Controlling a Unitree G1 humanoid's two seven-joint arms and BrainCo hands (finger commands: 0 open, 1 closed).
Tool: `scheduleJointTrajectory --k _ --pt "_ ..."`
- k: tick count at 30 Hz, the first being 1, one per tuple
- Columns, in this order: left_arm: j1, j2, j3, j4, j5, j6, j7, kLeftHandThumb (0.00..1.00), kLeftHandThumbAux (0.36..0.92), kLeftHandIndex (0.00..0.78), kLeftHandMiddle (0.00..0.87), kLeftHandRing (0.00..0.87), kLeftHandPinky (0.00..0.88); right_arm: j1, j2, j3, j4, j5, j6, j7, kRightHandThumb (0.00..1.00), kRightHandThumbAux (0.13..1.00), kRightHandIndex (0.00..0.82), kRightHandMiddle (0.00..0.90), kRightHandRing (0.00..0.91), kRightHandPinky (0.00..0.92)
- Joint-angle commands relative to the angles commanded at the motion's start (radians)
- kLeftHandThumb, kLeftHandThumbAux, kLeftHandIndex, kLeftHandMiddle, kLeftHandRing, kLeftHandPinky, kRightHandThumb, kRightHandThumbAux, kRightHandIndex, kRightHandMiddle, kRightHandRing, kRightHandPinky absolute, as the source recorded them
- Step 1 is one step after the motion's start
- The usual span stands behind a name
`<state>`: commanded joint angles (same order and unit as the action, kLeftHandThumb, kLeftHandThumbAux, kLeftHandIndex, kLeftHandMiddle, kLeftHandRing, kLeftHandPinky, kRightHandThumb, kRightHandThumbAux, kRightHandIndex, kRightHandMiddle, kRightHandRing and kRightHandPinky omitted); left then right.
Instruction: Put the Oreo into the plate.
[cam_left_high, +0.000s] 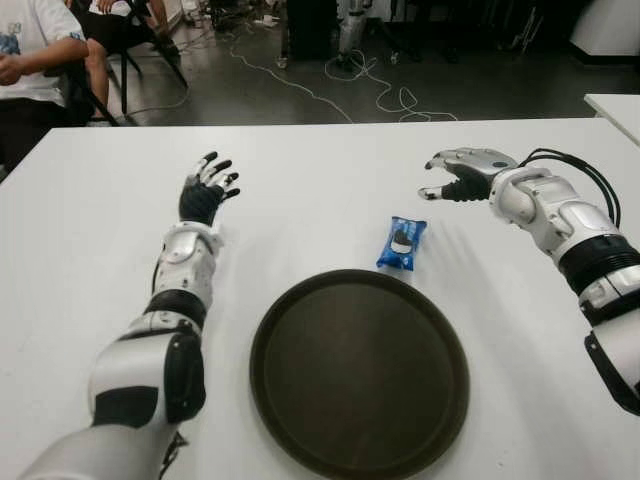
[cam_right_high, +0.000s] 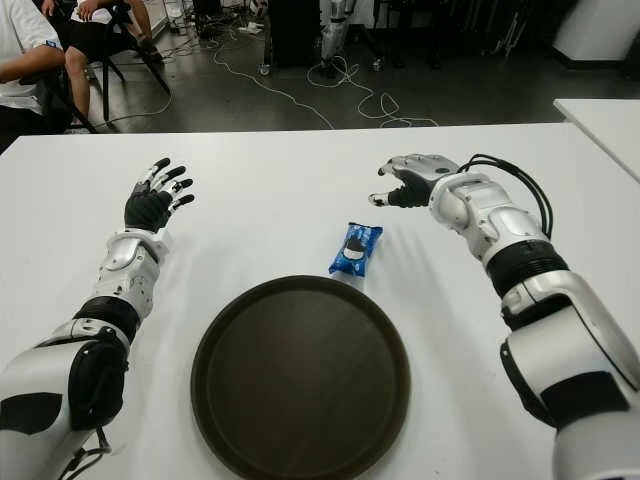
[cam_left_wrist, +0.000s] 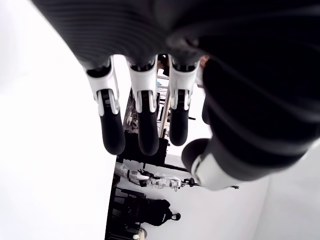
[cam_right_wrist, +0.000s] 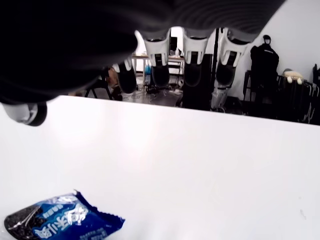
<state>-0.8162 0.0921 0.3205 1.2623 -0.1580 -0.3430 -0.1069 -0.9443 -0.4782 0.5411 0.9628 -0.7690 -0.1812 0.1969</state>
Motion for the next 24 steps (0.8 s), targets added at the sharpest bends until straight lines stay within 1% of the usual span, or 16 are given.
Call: scheduleJointTrajectory --k 6,10,15,21,24 --pt "-0.001 0.0 0.001 0.001 0.002 0.001 0.003 0.133 0.793 0.153 0.22 0.23 0.284 -0.002 0.007 -0.003 0.007 0.002 0.02 -0.001 0.369 0.157 0.0 0.0 0.0 0.0" --pt "-0.001 -0.001 0.001 -0.001 0.002 0.0 0.001 0.13 0.796 0.156 0.221 0.235 0.293 -0.001 0.008 0.002 0.005 -0.005 0.027 -0.008 0.364 0.145 0.0 0.0 0.0 0.0" --pt "-0.001 0.0 0.006 0.002 -0.002 0.003 -0.007 0.124 0.795 0.157 0.22 0.237 0.299 -0.003 0.01 0.013 0.006 -0.016 0.031 -0.011 0.372 0.145 0.0 0.0 0.0 0.0" --pt "0.0 0.003 0.003 0.003 0.003 0.0 -0.007 0.124 0.79 0.151 0.215 0.229 0.281 -0.008 0.016 0.03 0.01 -0.029 0.033 -0.005 0.399 0.162 0.0 0.0 0.0 0.0" --pt "0.001 0.003 0.003 0.003 0.004 0.0 -0.007 0.135 0.791 0.148 0.213 0.227 0.281 -0.001 0.035 0.05 0.002 -0.039 0.036 -0.008 0.419 0.17 0.0 0.0 0.0 0.0"
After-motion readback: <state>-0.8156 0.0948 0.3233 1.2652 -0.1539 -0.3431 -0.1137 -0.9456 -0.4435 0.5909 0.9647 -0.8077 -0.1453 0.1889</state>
